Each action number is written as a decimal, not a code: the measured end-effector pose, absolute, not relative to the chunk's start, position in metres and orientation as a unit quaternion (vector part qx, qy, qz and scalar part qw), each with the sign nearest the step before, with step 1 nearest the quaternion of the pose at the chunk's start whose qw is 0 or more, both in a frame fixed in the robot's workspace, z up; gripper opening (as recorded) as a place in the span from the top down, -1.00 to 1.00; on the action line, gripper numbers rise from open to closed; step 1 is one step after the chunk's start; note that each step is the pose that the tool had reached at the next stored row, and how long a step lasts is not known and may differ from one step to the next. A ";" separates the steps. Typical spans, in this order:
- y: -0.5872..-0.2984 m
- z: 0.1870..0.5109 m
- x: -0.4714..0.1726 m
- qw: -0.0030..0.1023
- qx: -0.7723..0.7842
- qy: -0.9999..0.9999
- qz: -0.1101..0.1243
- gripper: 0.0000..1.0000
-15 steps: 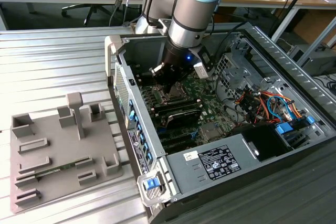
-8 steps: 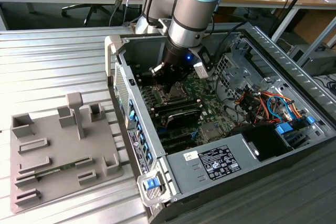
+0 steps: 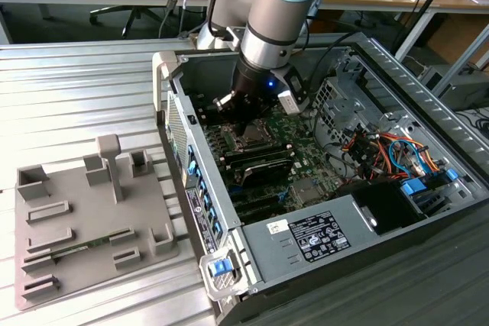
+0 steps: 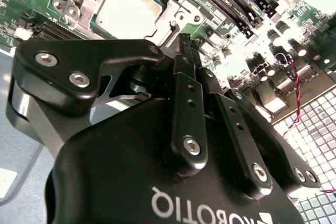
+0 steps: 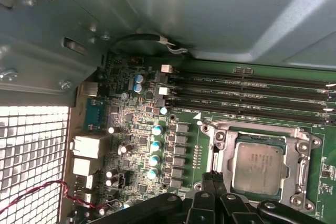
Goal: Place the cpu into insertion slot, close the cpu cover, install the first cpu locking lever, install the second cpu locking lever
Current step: 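Install the first cpu locking lever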
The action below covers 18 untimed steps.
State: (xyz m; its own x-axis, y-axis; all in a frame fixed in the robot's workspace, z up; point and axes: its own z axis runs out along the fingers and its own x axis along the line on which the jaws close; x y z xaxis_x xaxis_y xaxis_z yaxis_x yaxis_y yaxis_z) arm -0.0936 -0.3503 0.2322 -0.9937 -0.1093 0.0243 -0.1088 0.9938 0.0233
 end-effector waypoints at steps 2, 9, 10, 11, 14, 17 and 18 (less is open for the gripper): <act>-0.350 0.232 -0.095 0.013 0.055 -0.998 -0.011 0.78; -0.350 0.233 -0.096 0.012 0.055 -0.998 -0.011 0.78; -0.350 0.233 -0.096 0.012 0.055 -0.998 -0.011 0.78; -0.350 0.233 -0.096 0.012 0.055 -0.998 -0.011 0.78; -0.350 0.234 -0.096 0.012 0.055 -0.998 -0.011 0.78; -0.350 0.235 -0.096 0.012 0.055 -0.998 -0.011 0.78; -0.350 0.235 -0.096 0.012 0.055 -0.998 -0.011 0.78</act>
